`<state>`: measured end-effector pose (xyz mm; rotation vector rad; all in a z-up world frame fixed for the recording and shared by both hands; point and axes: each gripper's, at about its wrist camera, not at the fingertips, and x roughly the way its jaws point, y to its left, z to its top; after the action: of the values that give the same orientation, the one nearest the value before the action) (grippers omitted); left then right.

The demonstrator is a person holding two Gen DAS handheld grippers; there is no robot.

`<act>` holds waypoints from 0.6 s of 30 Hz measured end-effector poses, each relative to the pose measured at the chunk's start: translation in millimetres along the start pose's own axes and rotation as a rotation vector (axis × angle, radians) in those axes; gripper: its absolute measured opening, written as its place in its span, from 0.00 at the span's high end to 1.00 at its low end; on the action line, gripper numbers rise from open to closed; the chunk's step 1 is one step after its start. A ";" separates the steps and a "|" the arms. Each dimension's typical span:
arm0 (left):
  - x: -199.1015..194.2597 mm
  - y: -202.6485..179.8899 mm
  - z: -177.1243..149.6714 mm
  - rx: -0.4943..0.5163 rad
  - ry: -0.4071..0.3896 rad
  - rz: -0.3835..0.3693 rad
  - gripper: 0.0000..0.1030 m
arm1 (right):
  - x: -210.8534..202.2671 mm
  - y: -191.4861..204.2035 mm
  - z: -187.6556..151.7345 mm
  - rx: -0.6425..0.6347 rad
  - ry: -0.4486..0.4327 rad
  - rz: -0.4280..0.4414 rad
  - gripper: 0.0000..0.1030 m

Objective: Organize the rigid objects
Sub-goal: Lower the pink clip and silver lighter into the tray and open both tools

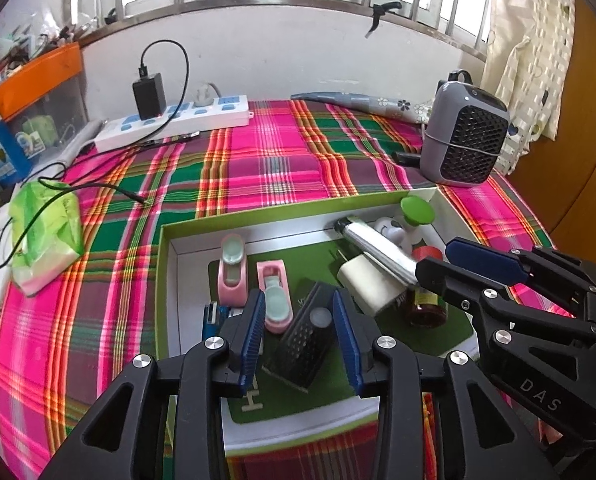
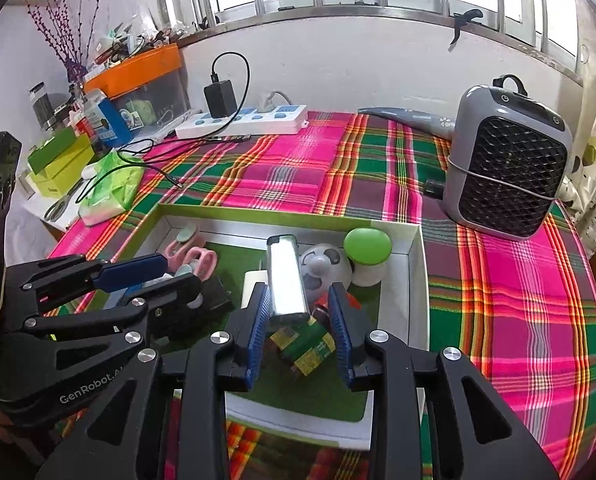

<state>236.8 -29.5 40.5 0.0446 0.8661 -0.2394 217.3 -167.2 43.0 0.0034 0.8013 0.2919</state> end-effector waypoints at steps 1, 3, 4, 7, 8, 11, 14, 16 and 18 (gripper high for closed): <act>-2.9 -1.1 -2.0 0.002 -0.002 0.001 0.67 | -1.6 0.8 -0.4 0.000 -0.002 0.000 0.69; -8.7 -2.9 -5.6 0.003 -0.009 0.006 0.67 | -8.0 4.2 -3.0 -0.002 -0.011 0.003 0.69; -11.8 -4.2 -7.4 0.007 -0.013 0.011 0.67 | -9.9 4.7 -3.8 -0.001 -0.013 0.003 0.69; -22.5 -7.1 -13.3 0.008 -0.025 0.011 0.67 | -19.2 9.5 -8.5 0.001 -0.024 0.001 0.69; -26.2 -7.5 -15.6 0.003 -0.028 0.010 0.67 | -23.5 11.4 -11.5 0.005 -0.029 -0.001 0.69; -38.5 -10.3 -25.3 -0.001 -0.043 0.025 0.67 | -33.7 15.0 -20.0 0.017 -0.038 -0.007 0.69; -45.2 -11.4 -34.2 -0.011 -0.041 0.026 0.67 | -42.5 17.6 -31.5 0.029 -0.037 -0.020 0.69; -51.1 -15.4 -43.1 -0.003 -0.048 0.060 0.67 | -46.4 19.3 -38.5 0.033 -0.033 -0.028 0.69; -55.9 -18.1 -51.9 -0.005 -0.054 0.061 0.67 | -50.5 21.1 -46.8 0.037 -0.029 -0.035 0.69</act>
<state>159.0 -29.4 50.3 0.0594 0.8105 -0.1810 145.5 -165.0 48.4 0.0278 0.7774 0.2436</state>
